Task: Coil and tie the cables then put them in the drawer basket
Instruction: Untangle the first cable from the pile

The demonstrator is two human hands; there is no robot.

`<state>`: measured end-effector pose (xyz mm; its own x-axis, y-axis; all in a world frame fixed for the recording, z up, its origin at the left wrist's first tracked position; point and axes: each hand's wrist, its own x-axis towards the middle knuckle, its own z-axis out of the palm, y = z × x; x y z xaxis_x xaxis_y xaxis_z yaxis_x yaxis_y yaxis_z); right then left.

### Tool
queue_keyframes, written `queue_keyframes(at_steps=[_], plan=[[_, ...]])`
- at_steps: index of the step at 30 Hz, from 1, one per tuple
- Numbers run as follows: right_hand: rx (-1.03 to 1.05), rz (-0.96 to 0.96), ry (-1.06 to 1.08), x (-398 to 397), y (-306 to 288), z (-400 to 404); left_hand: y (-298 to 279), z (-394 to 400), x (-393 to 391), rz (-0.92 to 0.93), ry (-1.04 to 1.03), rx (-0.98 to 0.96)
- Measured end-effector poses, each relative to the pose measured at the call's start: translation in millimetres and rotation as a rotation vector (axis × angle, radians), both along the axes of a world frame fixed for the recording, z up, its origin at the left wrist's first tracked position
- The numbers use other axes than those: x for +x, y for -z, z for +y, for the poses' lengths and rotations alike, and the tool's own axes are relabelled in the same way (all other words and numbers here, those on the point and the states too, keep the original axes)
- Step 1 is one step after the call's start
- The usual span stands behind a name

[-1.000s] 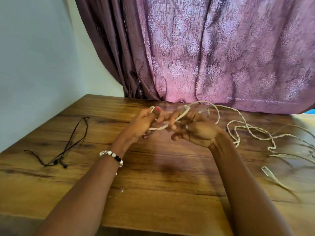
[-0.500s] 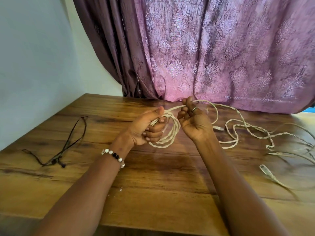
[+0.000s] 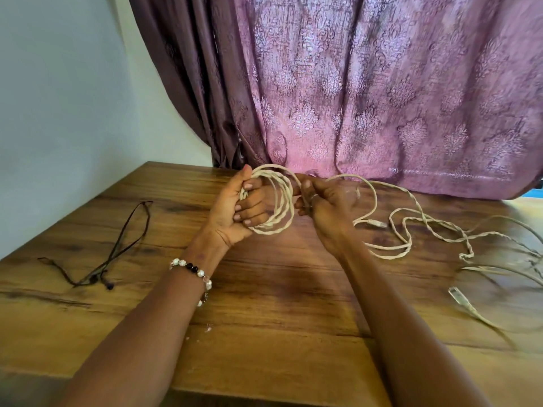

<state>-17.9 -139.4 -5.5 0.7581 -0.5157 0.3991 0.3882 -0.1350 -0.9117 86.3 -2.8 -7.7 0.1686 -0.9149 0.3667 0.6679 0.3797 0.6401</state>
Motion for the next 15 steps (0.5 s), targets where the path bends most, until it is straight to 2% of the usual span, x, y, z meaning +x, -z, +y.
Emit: queue_keyframes(at_steps=[3, 6, 9, 13, 15], plan=[[0.015, -0.001, -0.049, 5.5, 3.5, 18.3, -0.2, -1.4, -0.4, 0.040, 0.000, -0.065], [-0.046, 0.014, -0.069, 9.9, 8.7, 26.1, 1.9, -5.6, -7.3, 0.030, -0.142, -0.023], [0.011, 0.050, -0.113, 10.9, 14.2, 27.9, 3.1, -9.6, -13.2, 0.059, -0.202, -0.009], [0.124, 0.011, -0.016, 10.9, 16.5, 22.8, 3.1, -14.0, -15.7, -0.011, -0.327, 0.135], [0.108, 0.028, 0.036, 10.7, 16.2, 17.8, 3.9, -16.8, -14.7, -0.058, -0.445, 0.240]])
